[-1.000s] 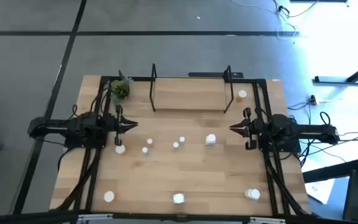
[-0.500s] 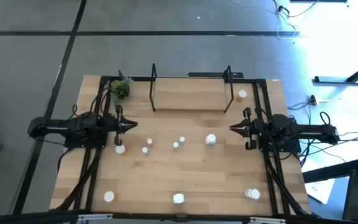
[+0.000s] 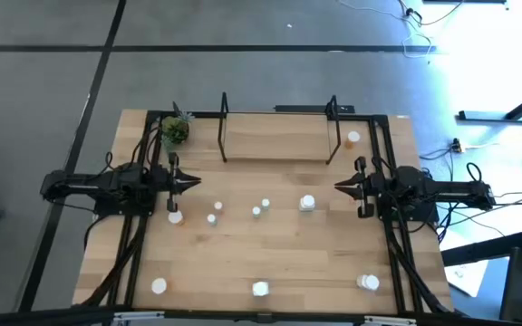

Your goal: Pick and place medicine bottles onto shelf by color

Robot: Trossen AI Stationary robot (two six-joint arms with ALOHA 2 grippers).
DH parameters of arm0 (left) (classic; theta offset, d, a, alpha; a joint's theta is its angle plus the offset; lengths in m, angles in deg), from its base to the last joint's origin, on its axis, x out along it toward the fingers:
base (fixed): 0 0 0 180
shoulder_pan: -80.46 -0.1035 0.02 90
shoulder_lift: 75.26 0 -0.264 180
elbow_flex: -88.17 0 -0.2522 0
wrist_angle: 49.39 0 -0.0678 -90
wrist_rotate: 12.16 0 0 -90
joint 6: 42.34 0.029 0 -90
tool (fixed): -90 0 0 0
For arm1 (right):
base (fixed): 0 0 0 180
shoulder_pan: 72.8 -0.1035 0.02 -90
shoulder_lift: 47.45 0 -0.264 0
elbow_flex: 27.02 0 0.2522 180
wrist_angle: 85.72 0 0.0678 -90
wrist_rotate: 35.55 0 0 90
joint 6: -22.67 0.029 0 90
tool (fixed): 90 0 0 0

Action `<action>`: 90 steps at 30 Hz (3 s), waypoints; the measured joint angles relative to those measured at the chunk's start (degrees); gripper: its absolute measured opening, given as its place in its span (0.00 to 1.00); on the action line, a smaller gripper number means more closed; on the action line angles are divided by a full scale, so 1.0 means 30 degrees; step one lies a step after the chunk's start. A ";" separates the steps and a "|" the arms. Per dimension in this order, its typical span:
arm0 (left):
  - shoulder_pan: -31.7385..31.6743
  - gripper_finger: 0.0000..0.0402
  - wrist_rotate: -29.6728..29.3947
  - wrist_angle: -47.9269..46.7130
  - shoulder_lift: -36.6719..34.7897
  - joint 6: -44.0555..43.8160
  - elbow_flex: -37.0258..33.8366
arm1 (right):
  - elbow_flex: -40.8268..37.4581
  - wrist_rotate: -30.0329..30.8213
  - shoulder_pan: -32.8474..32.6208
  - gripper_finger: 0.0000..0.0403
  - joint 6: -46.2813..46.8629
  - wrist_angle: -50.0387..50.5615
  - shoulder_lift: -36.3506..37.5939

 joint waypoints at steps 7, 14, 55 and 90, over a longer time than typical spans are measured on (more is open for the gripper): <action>-0.0001 0.07 0.0006 0.0003 0.0000 0.0003 -0.0002 | 0.0000 0.0000 -0.0001 0.10 0.0000 -0.0052 -0.0001; 0.0001 0.07 0.0002 0.0000 -0.0004 0.0000 0.0000 | 0.0000 0.0003 0.0003 0.10 0.0007 -0.0761 0.0003; 0.0000 0.07 0.0006 -0.0002 -0.0006 0.0002 -0.0007 | 2.0081 0.0183 -0.0278 0.02 -0.0277 1.8838 -2.0058; -0.0005 0.07 0.0005 -0.0003 -0.0007 0.0003 -0.0001 | 2.4407 -0.1669 0.0086 0.52 -0.2373 2.0872 -2.7682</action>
